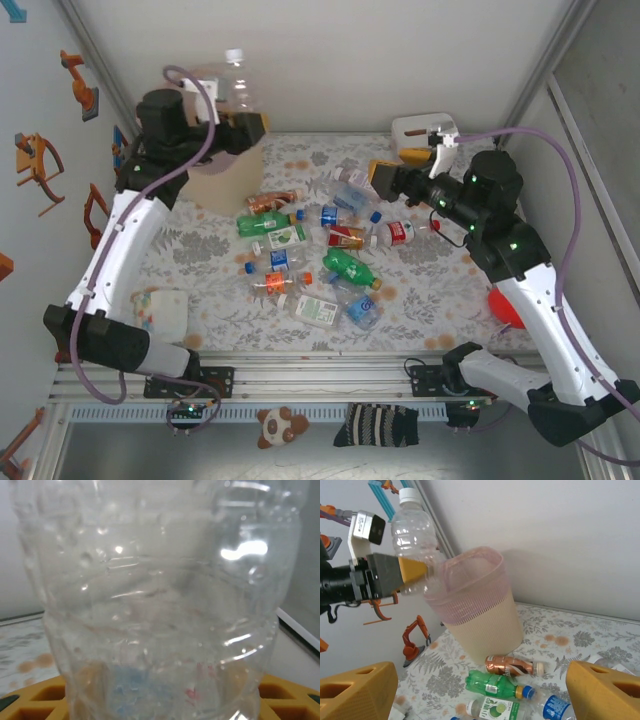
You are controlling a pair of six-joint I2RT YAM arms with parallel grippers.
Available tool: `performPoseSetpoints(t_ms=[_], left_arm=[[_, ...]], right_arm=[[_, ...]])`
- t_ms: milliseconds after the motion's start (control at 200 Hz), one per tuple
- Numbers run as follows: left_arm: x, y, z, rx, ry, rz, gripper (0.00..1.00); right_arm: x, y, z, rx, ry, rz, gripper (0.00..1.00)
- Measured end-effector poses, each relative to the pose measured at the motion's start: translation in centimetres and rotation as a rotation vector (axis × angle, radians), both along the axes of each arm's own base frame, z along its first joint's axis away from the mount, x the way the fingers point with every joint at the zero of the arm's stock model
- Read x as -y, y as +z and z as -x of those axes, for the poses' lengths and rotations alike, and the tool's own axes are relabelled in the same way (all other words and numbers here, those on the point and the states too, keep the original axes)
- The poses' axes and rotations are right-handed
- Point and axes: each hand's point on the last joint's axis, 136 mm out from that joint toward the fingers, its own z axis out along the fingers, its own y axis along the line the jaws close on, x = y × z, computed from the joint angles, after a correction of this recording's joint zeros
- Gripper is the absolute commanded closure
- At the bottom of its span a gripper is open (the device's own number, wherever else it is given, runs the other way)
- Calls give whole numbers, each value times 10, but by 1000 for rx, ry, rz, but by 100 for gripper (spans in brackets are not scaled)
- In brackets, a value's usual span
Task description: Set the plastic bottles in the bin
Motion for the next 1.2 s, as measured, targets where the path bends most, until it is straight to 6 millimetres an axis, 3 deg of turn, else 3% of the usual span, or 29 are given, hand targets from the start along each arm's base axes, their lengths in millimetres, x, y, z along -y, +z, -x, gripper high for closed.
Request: performPoseSetpoints(t_ms=[190,451,571,786,1011,1202], left_arm=[[-57,4,-50,-90,227,97,50],[-93,-49,-108,-310,492,152,54],[-107,-61,-126,-386,612,157,55],[-120,-85,-145,-510,740,146,53],[-127,-148,-147,-678,816,69,48],[-130,-185,-148,-761,849,21,44]], right_arm=[[1,0,-1,5,-6,6,14],[3,-1,-3,8,-22,12,15],[3,-1,-4,12,-25,17,15],[5,-5,-4,3,-34,31,15],[6,-11,-5,-9,-42,38,15],[6,-14,-6,-16,-45,42,15]])
